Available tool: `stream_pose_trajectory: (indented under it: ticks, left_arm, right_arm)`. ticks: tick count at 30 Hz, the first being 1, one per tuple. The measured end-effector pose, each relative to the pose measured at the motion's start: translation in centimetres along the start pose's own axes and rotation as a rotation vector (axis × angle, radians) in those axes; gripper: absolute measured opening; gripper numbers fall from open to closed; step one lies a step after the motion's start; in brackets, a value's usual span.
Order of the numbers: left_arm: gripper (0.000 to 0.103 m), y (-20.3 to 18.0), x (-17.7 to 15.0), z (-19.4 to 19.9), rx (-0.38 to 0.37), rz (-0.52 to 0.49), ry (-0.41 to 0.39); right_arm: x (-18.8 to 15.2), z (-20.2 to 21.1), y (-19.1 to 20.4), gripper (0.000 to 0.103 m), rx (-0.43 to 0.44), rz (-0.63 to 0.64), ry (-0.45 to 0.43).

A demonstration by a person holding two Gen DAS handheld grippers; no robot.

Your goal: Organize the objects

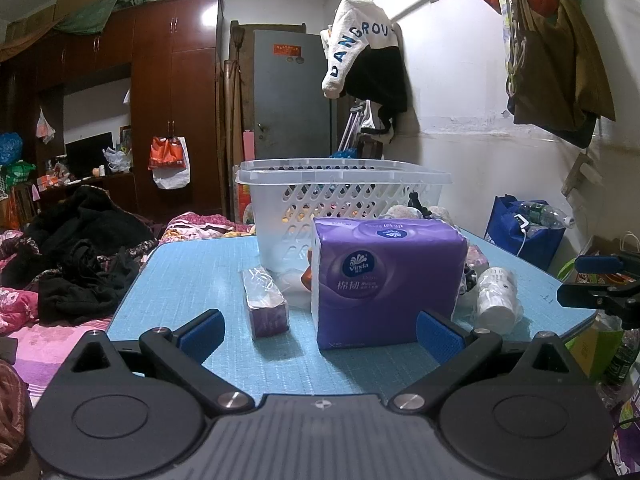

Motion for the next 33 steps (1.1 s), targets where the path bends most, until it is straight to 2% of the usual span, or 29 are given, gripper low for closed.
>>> stream_pose_trajectory:
  ticks: [33]
  left_arm:
    - [0.103, -0.19, -0.24, -0.20, -0.020, 0.012, 0.005]
  right_arm:
    - [-0.14, -0.26, 0.04, 0.103, 0.004, 0.020, 0.007]
Point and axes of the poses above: each gripper's, at about its wrist camera, not at the fingertips, and z roughly against the way its jaws point, y to its left, x to its top, the point moved 6 cm from there along -z, roughly the way its jaws point, and after that the axes turned 14 degrees about x, right-handed, at the moved point
